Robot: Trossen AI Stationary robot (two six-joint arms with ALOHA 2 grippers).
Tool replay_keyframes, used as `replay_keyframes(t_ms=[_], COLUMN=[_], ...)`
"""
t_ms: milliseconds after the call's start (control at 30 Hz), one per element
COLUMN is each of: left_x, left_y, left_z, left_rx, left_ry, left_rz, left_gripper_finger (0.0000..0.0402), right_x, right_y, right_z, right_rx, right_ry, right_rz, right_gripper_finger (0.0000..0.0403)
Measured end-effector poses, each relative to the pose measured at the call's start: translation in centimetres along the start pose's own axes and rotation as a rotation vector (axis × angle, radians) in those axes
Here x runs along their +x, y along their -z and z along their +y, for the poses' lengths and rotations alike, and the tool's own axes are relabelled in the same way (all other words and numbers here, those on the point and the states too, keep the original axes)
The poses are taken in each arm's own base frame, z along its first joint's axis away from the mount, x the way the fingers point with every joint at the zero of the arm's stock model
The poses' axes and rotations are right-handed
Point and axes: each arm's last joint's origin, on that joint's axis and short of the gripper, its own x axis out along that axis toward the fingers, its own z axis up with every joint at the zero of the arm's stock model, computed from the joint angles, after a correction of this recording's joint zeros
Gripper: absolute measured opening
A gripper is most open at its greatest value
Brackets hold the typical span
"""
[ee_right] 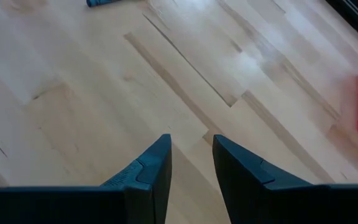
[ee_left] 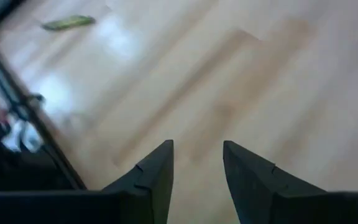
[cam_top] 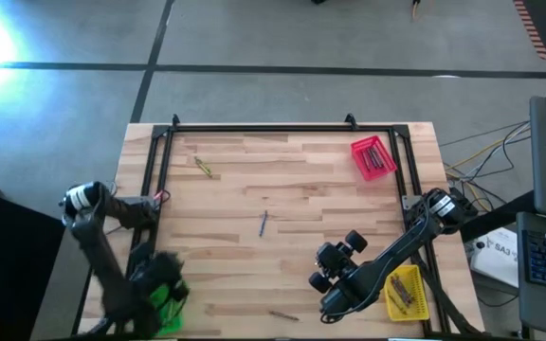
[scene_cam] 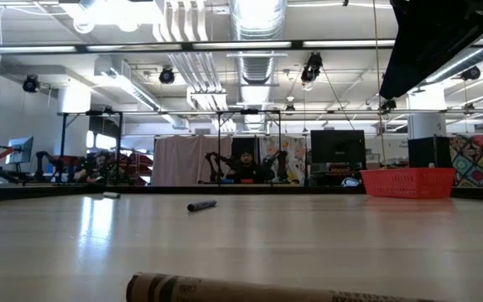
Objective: Sort crayons
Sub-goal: Put the green crayon into the green bin
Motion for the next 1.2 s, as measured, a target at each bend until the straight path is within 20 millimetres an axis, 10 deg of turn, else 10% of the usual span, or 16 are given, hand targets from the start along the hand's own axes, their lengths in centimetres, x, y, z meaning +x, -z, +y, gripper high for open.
replay_keyframes(t_ms=[500, 867, 1200], left_x=[13.4, 22.3, 25.7], left_y=[-12.8, -14.3, -14.8], left_z=[11.8, 20.9, 22.8], left_rx=[-0.3, -0.699, -0.809], left_ry=[-0.102, -0.14, -0.216], left_rz=[-0.069, -0.104, -0.128], left_gripper_finger=[0.0114, 0.0185, 0.0209], right_x=[0.4, 1.8, 2.9], right_y=[0.2, 1.4, 2.4], right_z=[-0.1, -0.1, -0.5], right_rx=[-0.013, -0.011, -0.005], right_ry=[0.013, 0.018, 0.043], right_rz=[-0.015, -0.024, -0.011], right_gripper_finger=[0.0111, 0.0111, 0.0111])
